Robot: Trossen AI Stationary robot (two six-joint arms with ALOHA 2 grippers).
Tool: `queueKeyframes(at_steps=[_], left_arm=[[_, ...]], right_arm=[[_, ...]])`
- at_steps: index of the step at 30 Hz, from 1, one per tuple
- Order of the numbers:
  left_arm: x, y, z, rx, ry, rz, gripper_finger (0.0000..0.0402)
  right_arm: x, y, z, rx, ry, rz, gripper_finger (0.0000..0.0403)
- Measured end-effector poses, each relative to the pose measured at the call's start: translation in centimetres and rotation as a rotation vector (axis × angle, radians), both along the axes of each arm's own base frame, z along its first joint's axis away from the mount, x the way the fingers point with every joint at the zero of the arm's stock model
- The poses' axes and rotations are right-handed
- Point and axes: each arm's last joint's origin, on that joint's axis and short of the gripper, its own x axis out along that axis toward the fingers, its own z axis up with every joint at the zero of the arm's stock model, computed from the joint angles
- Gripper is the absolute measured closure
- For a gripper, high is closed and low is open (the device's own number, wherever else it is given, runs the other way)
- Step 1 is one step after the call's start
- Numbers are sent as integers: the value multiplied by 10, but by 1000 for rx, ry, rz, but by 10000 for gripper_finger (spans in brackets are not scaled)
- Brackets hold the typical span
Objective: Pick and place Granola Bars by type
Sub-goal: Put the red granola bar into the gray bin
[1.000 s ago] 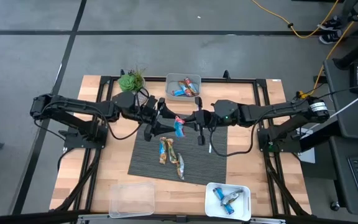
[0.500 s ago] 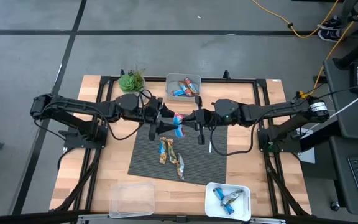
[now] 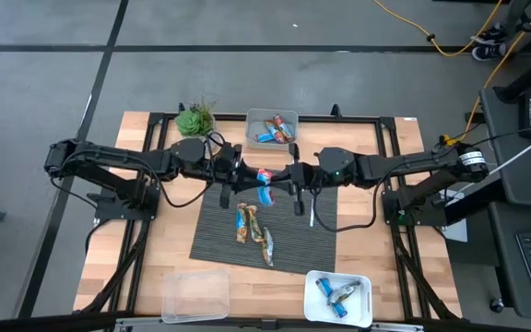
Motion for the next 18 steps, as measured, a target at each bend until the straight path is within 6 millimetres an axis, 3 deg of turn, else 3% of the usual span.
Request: queueKeyframes(at_steps=[5, 18], left_arm=[[0, 0, 0, 0, -4, -6, 389], [0, -1, 1, -10, -10, -47, 389]], right_arm=[[0, 0, 0, 15, -1, -1, 363], [-9, 1, 9, 63, -6, 29, 357]])
